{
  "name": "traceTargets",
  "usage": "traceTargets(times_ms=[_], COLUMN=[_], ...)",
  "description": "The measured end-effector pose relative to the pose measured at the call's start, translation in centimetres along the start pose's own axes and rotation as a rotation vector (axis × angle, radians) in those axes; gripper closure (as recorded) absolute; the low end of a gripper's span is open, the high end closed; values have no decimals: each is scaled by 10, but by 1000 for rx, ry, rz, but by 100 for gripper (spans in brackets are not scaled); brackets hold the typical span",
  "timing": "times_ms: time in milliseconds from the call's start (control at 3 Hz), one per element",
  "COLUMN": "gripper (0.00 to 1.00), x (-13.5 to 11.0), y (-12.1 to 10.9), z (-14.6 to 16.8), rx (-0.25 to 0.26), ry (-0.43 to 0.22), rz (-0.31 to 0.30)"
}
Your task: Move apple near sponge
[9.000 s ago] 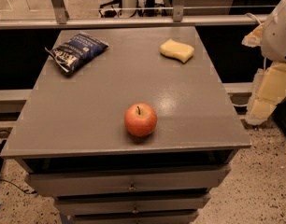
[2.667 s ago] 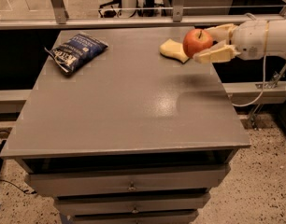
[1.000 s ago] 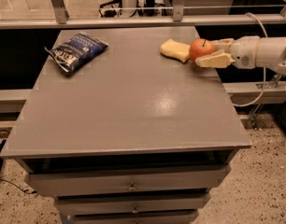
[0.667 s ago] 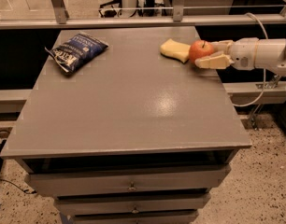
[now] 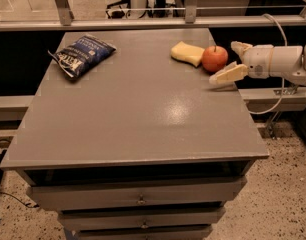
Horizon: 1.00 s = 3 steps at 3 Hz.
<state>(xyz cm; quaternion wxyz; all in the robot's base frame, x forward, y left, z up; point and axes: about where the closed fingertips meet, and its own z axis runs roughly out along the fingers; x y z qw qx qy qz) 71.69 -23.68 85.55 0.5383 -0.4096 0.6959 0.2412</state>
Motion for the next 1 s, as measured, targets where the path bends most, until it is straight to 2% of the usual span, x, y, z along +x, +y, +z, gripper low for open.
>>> traceTargets(times_ms=[667,1000], gripper=[0,0], x=[-35,-35], y=[30,30], z=[-39,-39], rx=[-3,-3], ry=[-32,-32], rz=[-55,-55])
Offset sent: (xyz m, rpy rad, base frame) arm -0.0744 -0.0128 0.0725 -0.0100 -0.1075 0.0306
